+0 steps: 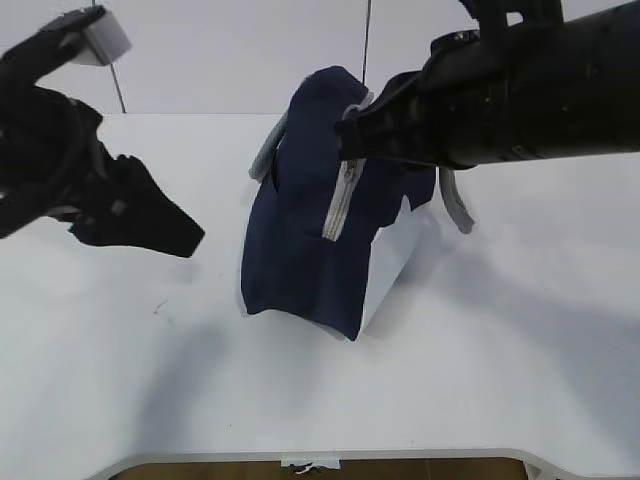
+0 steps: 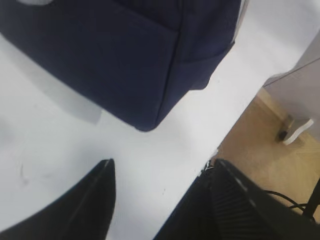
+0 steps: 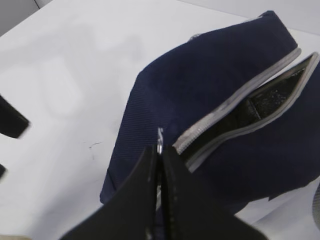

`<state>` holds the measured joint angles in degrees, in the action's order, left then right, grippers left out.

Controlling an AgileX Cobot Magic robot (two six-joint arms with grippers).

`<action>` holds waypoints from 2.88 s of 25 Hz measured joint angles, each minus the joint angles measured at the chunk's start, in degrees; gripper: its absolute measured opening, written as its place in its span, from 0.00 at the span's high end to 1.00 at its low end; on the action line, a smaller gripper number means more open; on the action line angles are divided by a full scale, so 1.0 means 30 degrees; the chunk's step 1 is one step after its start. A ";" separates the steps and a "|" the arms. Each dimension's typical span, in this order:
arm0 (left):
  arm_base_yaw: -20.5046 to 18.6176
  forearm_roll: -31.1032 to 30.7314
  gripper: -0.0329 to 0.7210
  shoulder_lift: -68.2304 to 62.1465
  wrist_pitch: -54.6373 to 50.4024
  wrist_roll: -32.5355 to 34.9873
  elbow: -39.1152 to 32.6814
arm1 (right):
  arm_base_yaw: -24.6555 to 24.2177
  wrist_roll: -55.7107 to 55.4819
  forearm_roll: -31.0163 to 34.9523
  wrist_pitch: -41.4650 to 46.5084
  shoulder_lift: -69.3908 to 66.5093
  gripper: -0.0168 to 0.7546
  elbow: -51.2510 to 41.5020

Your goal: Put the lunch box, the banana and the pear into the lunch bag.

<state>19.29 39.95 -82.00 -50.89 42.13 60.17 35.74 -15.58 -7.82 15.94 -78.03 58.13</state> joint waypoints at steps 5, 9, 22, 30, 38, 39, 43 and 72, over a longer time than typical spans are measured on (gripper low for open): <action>0.1625 0.0593 0.33 -0.1381 0.2200 0.1222 0.0000 | 0.0000 0.0000 0.0872 0.0087 -0.0004 0.98 0.0000; 0.2813 0.0755 0.33 -0.2198 0.4231 0.1653 0.0000 | 0.0000 0.0000 0.0985 0.0281 -0.0004 0.98 0.0052; 0.3942 0.1893 0.52 -0.3965 0.6696 0.2092 0.1294 | 0.0000 0.0000 0.1028 0.0488 -0.0004 0.98 0.0064; 0.3956 0.1745 0.95 -0.4040 0.6775 0.2110 0.1400 | 0.0000 0.0000 0.1028 0.0574 -0.0041 0.98 0.0064; 0.4075 -0.0995 0.95 -0.4040 0.5819 0.2110 0.1477 | 0.0000 0.0000 0.1041 0.0930 -0.0074 0.98 0.0634; 0.4075 -0.1227 0.95 -0.4040 0.5672 0.2140 0.1452 | 0.0000 0.0000 0.0894 0.0972 -0.0074 0.98 0.0767; 0.4075 -0.1636 0.95 -0.4040 0.5394 0.2140 0.1484 | 0.0000 0.0000 -0.0063 0.1015 -0.0074 0.98 0.0907; 0.3737 -0.1940 0.96 -0.2984 0.5658 0.2054 0.1619 | -0.2114 0.0000 0.0913 0.3310 -0.1840 0.98 0.4021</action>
<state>30.50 34.13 -90.95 -33.91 48.29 65.03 29.40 -15.58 -5.08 25.87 -83.55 70.19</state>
